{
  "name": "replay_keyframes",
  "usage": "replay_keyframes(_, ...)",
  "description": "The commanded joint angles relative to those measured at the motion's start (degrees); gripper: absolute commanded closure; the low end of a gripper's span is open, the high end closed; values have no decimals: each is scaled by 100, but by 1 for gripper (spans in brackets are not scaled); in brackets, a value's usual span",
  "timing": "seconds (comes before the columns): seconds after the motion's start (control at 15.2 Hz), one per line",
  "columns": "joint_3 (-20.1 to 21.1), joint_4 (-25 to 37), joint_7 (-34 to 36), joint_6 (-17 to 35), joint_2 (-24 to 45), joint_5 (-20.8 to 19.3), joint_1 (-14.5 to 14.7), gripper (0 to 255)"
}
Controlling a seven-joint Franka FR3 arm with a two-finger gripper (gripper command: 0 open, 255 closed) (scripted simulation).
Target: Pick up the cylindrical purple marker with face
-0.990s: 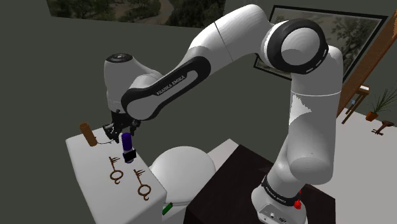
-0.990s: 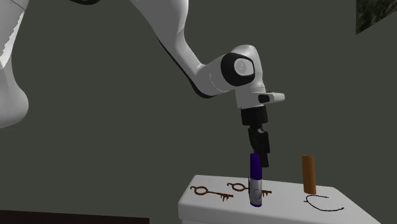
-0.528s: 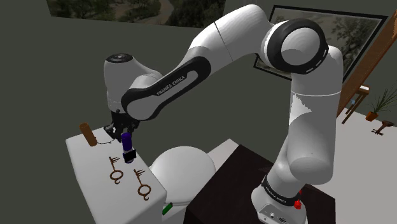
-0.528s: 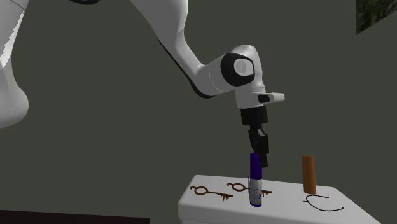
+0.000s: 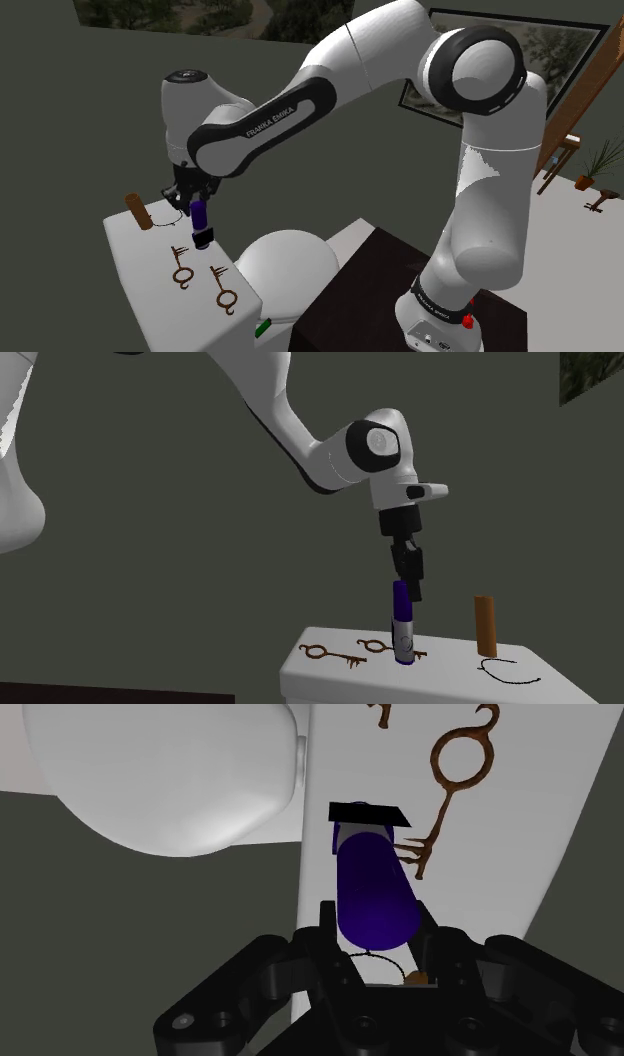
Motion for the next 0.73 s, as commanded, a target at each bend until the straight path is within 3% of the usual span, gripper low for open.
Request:
replay_keyframes(0.0, 26, 57, -38, -132, -81, 56, -8, 255)
replay_keyframes(0.66, 96, 331, -208, -656, -361, 255, -50, 255)
